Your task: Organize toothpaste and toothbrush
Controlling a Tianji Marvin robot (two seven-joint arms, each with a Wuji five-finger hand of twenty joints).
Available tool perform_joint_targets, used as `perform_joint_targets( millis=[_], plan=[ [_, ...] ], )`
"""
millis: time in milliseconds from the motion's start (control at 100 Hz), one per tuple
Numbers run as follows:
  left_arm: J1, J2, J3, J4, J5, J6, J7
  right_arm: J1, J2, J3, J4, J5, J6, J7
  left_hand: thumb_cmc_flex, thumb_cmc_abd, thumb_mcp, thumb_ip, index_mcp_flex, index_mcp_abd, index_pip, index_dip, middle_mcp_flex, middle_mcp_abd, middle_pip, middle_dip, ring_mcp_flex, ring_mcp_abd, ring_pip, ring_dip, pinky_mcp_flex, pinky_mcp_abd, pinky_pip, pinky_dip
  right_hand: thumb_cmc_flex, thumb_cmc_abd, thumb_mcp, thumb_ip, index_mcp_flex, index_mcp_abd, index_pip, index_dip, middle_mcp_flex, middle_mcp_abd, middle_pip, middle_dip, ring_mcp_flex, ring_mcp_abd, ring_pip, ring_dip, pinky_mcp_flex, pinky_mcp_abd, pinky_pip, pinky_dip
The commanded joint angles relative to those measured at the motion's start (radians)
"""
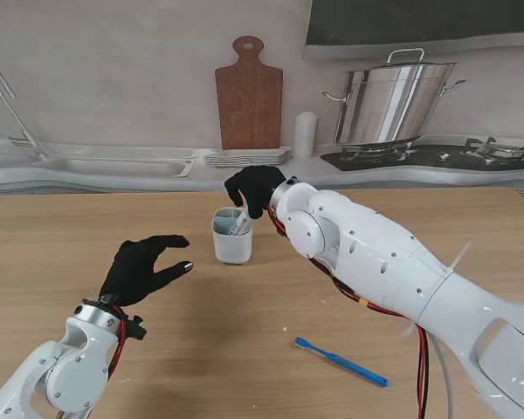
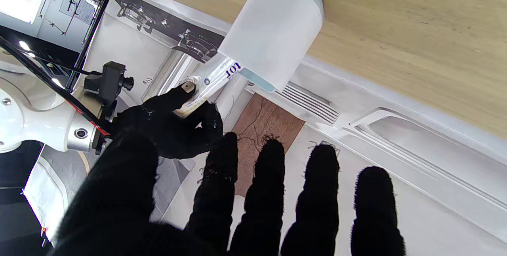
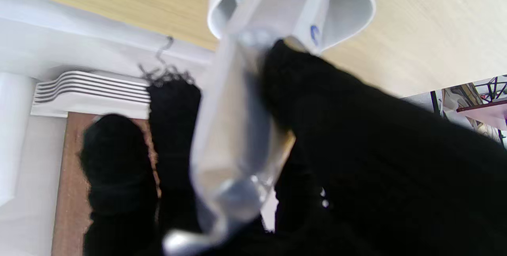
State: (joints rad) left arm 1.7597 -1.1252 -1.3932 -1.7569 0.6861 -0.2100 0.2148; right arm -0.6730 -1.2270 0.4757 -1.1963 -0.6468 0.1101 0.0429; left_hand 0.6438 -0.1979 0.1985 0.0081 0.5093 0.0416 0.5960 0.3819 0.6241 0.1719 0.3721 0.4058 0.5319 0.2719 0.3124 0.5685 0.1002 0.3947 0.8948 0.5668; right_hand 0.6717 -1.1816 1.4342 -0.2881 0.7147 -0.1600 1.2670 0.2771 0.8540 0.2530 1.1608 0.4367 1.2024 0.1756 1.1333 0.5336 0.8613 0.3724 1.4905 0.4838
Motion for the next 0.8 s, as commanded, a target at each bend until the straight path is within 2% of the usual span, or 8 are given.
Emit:
perform_joint_targets(
  millis=[0,60,100,500,620,700,760,790],
  plan=[
    [0.006,-0.001,-0.002,-0.013,0.000,-0.004,-0.017,0.007,-0.011,-0.002,0.001,-0.001,-0.006,0.008,0.006,0.027,-0.016,0.039,0.004,-0.006,0.002,-0.001,0.007,-0.003,0.005,-0.032,0.005,-0.001,0.010,-0.010,-0.004,0.004,0.003,0.016,0.056,0.022,0.105,-0.003,-0.005,0.029,-0.042,0.012,-0.025,0.039,-0.017,-0.030,0.001,0.001,0.001,-0.018,-0.001,0.014,-0.003,-0.010],
    [0.006,-0.001,-0.002,-0.013,0.000,-0.005,-0.018,0.009,-0.014,-0.006,0.006,0.003,-0.010,0.006,0.005,0.027,-0.017,0.039,0.005,-0.006,0.003,-0.001,0.007,-0.003,0.005,-0.032,0.006,-0.002,0.010,-0.009,-0.004,0.005,0.003,0.016,0.052,0.027,0.107,0.004,-0.011,0.045,-0.073,0.033,-0.033,0.038,-0.031,-0.038,0.001,0.004,-0.004,-0.023,-0.002,0.013,-0.004,-0.013],
    [0.007,-0.001,-0.002,-0.013,0.000,-0.005,-0.018,0.010,-0.016,-0.009,0.010,0.005,-0.012,0.004,0.005,0.027,-0.017,0.039,0.005,-0.007,0.003,-0.001,0.008,-0.003,0.005,-0.032,0.006,-0.001,0.010,-0.009,-0.004,0.004,0.003,0.016,0.051,0.032,0.104,0.010,-0.010,0.049,-0.104,0.082,-0.036,0.037,-0.044,-0.033,0.002,0.002,-0.007,-0.025,-0.002,0.013,-0.003,-0.015],
    [0.011,-0.001,-0.006,-0.014,-0.001,-0.005,-0.019,0.032,-0.053,-0.039,0.061,0.036,-0.025,-0.039,0.006,0.028,-0.016,0.039,0.007,-0.008,0.004,0.000,0.010,-0.003,0.005,-0.031,0.010,-0.002,0.011,-0.005,-0.002,0.005,0.003,0.018,0.053,0.058,0.099,0.008,-0.050,0.067,-0.102,0.123,-0.117,0.058,-0.044,-0.019,-0.062,-0.005,-0.025,-0.039,-0.051,-0.020,-0.033,-0.039],
    [0.012,-0.001,-0.007,-0.015,-0.001,-0.005,-0.019,0.036,-0.062,-0.046,0.073,0.043,-0.030,-0.047,0.005,0.026,-0.017,0.039,0.008,-0.008,0.004,0.000,0.012,-0.003,0.005,-0.031,0.011,-0.003,0.011,-0.004,-0.002,0.005,0.003,0.019,0.011,0.086,0.093,0.018,-0.086,0.075,-0.117,0.164,-0.179,0.066,-0.052,0.002,-0.124,0.015,-0.054,-0.052,-0.111,-0.010,-0.053,-0.058],
    [0.013,-0.001,-0.008,-0.015,-0.001,-0.005,-0.019,0.036,-0.066,-0.049,0.078,0.048,-0.031,-0.051,0.005,0.027,-0.016,0.039,0.008,-0.009,0.005,0.001,0.012,-0.003,0.005,-0.031,0.012,-0.004,0.011,-0.004,-0.002,0.006,0.003,0.019,-0.047,0.127,0.089,0.056,-0.128,0.088,-0.128,0.183,-0.215,0.071,-0.075,0.034,-0.158,0.017,-0.086,-0.048,-0.147,-0.006,-0.063,-0.072],
    [0.013,-0.001,-0.008,-0.015,-0.002,-0.005,-0.019,0.036,-0.068,-0.048,0.082,0.055,-0.037,-0.052,0.005,0.027,-0.017,0.039,0.009,-0.008,0.004,0.000,0.012,-0.003,0.005,-0.031,0.012,-0.004,0.011,-0.003,-0.002,0.005,0.003,0.019,-0.144,0.206,0.066,0.177,-0.171,0.101,-0.142,0.190,-0.237,0.073,-0.106,0.042,-0.183,0.006,-0.123,-0.007,-0.173,-0.004,-0.072,-0.080],
    [0.013,-0.001,-0.008,-0.015,-0.002,-0.005,-0.019,0.036,-0.070,-0.048,0.084,0.059,-0.039,-0.053,0.005,0.028,-0.017,0.039,0.008,-0.008,0.004,0.000,0.012,-0.003,0.004,-0.031,0.012,-0.003,0.011,-0.003,-0.002,0.006,0.003,0.019,-0.166,0.216,0.057,0.190,-0.189,0.105,-0.148,0.189,-0.247,0.072,-0.115,0.041,-0.195,0.009,-0.135,0.001,-0.183,-0.004,-0.076,-0.081]
  ],
)
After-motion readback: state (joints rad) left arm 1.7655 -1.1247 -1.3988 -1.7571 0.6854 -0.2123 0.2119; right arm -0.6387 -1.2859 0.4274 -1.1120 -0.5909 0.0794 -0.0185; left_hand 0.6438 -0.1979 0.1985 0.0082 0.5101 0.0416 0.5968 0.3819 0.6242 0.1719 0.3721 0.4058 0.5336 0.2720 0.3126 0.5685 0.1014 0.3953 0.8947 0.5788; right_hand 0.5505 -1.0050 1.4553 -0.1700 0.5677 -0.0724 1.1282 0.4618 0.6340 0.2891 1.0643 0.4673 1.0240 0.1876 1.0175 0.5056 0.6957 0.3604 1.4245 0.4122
